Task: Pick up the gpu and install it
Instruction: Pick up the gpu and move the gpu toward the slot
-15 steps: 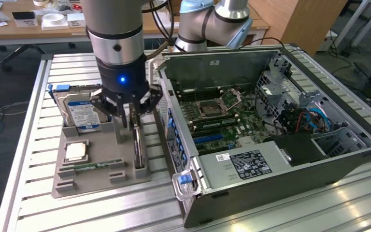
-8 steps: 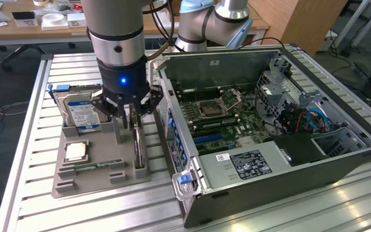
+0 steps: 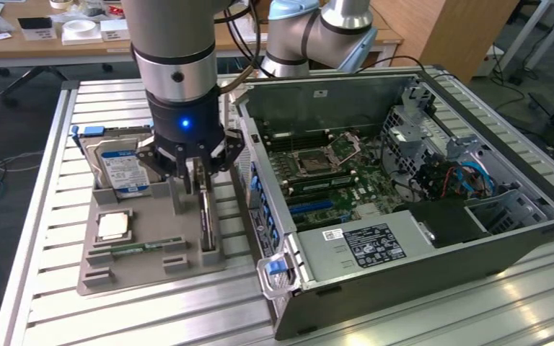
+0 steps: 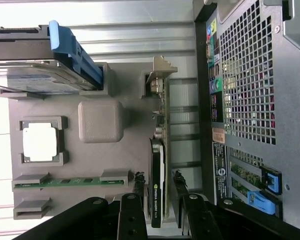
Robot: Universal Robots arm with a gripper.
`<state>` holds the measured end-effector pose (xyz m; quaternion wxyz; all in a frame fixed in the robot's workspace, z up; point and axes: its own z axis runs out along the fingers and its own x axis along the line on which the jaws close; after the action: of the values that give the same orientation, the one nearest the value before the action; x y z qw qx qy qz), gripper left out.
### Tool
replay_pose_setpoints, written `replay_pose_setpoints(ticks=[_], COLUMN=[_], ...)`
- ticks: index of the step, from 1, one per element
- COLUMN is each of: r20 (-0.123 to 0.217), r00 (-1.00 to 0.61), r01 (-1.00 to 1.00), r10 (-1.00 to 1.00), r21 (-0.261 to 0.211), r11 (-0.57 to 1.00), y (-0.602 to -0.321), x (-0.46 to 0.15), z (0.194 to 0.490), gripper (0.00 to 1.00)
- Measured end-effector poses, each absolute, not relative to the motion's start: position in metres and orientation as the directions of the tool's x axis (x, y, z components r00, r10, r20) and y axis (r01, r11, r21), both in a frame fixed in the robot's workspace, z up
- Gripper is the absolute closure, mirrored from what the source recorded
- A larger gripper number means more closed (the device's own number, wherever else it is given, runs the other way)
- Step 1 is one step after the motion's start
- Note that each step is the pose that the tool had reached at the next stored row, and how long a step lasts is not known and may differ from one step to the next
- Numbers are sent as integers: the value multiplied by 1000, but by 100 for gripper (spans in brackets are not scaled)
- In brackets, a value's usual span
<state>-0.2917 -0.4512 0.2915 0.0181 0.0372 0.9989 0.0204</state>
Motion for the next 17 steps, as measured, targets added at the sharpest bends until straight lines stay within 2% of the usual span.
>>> replay_pose_setpoints(ticks=[17], r20=[-31], r00=[-997], r01=[74], r10=[75], r21=[35], r11=[997], y=[-453], x=[-289], z=[274], gripper=[64])
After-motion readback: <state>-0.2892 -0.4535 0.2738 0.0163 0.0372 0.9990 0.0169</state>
